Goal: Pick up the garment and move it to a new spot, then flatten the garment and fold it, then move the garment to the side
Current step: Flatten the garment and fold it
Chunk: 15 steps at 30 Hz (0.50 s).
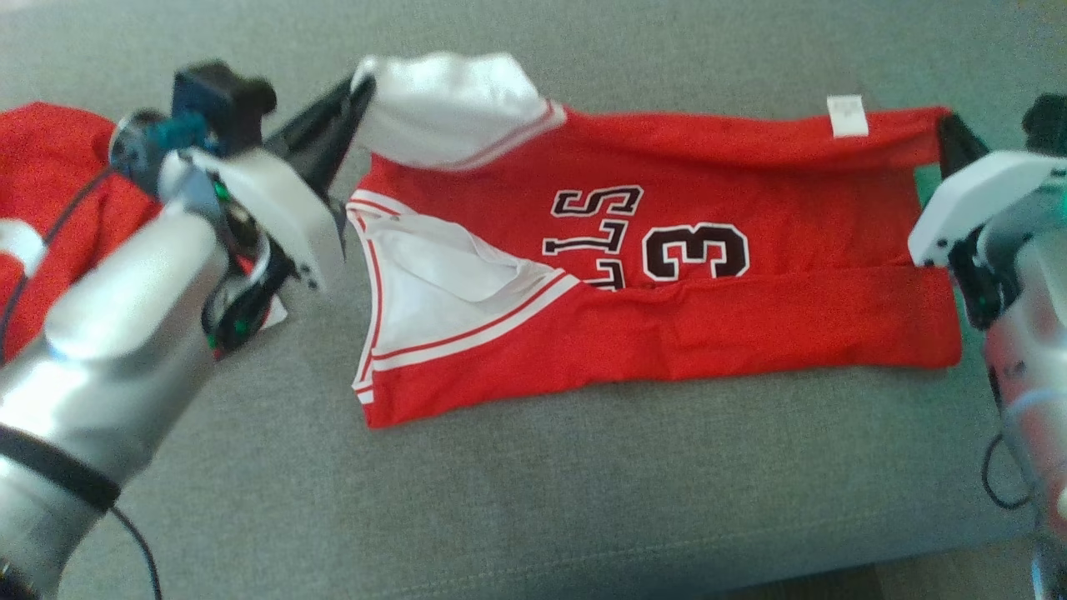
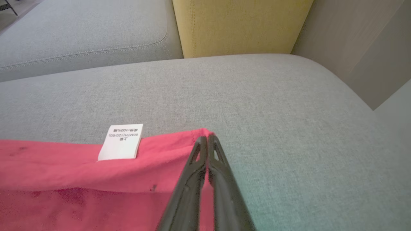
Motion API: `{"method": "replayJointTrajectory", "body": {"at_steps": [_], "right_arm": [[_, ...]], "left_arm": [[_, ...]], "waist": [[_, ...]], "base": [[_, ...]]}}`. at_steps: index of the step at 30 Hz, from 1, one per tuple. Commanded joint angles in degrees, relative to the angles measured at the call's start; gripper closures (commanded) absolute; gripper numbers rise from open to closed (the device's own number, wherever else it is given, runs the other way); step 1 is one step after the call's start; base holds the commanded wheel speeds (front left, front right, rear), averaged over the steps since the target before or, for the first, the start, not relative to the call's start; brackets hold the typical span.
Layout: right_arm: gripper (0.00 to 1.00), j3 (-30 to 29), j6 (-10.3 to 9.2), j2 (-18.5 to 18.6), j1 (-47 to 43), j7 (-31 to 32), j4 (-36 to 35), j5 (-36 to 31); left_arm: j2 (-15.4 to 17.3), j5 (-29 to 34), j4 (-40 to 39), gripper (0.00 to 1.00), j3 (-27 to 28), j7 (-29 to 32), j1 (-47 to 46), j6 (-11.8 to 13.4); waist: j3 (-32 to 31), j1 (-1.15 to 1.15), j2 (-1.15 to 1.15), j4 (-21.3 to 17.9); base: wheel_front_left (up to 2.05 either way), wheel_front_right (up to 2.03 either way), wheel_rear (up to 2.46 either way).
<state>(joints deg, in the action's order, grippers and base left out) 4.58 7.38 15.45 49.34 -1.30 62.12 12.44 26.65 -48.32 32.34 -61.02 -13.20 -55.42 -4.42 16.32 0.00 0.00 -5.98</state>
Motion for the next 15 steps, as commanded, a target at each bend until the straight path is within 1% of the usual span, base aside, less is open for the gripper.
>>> {"method": "replayJointTrajectory", "body": {"at_steps": [1, 5, 9, 15], "right_arm": [[1.0, 1.1, 0.11, 0.9, -0.4, 0.4, -2.2, 0.6], [1.0, 3.5, 0.11, 2.8, -4.5, 4.6, -5.8, 3.4], [1.0, 5.4, 0.11, 5.0, -8.8, 9.5, -10.4, 6.4], [1.0, 6.7, 0.11, 8.3, -15.0, 17.7, -19.0, 10.3]], "left_arm": [[2.9, -0.4, -1.6, 1.0, 1.7, -0.1, -1.0, 0.7], [5.7, -0.6, -7.7, 1.0, 0.0, 2.1, 3.3, 2.1], [8.4, -0.4, -13.7, 1.0, -1.7, 4.3, 7.0, 4.1], [11.0, -0.8, -19.8, 1.0, -3.3, 6.6, 11.2, 6.7]], "waist": [[-1.3, 0.0, 0.0, 0.2], [-3.6, 0.0, 0.0, 0.5], [-4.9, 0.0, 0.0, 0.8], [-5.9, 0.0, 0.0, 1.1]], "base": [[0.0, 0.0, 0.0], [0.0, 0.0, 0.0], [0.0, 0.0, 0.0], [0.0, 0.0, 0.0]]}}
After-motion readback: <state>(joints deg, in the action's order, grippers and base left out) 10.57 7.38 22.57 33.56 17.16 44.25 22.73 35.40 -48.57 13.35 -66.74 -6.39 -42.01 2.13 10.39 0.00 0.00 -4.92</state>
